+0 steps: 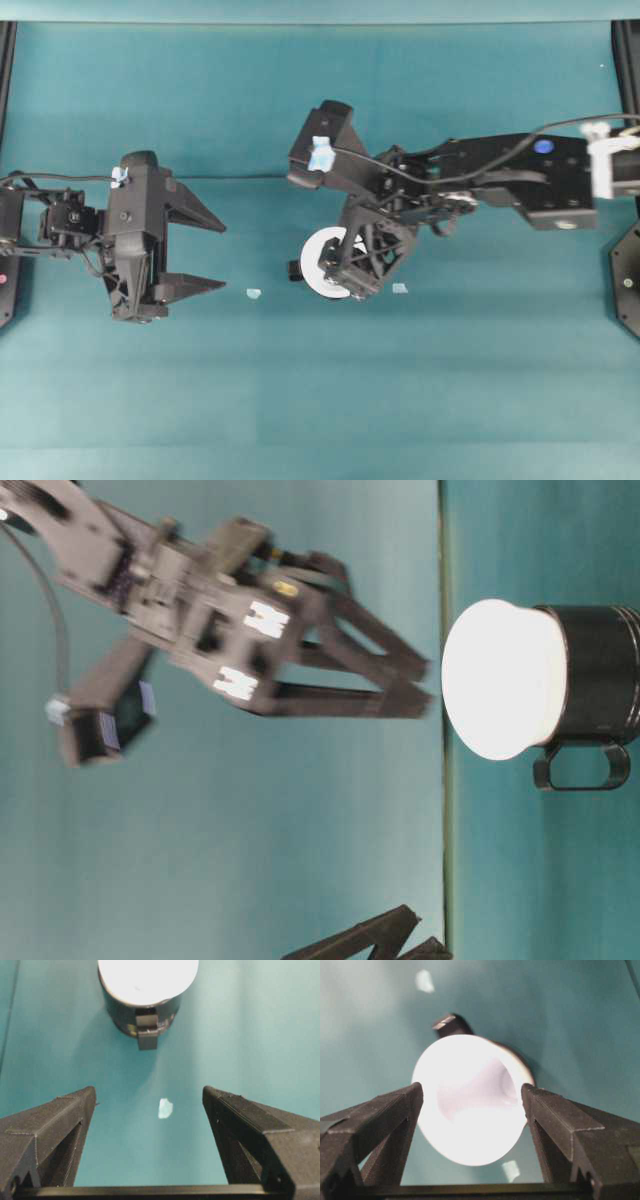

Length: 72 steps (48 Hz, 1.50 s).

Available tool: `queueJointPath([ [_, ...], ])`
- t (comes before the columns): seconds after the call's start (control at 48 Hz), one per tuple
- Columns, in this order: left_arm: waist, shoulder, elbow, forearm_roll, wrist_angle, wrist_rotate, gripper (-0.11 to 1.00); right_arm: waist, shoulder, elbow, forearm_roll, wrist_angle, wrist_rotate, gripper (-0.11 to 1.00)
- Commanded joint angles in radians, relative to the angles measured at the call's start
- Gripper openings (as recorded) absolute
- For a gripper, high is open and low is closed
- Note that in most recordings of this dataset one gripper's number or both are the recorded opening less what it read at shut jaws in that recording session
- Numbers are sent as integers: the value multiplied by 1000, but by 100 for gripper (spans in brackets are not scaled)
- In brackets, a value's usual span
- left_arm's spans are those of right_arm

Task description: Put the paper cup into the moved cup holder.

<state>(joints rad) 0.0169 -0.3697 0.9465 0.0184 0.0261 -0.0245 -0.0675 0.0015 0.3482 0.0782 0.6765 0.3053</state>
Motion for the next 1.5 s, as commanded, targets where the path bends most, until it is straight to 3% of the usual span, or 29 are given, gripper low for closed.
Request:
queueJointPath([
  [0.0, -2, -3, -8, 2, -5, 0, 88, 5, -75, 0, -3, -6, 3, 86],
  [0.188, -2, -3, -8, 0, -5, 0, 88, 5, -183, 51, -34, -25, 2, 86],
  [0.854, -3, -3, -8, 2, -5, 0, 88, 18, -433, 301, -41, -155, -3, 86],
  [1.479, -2, -3, -8, 2, -5, 0, 88, 31, -483, 354, -61, -156, -34, 86],
])
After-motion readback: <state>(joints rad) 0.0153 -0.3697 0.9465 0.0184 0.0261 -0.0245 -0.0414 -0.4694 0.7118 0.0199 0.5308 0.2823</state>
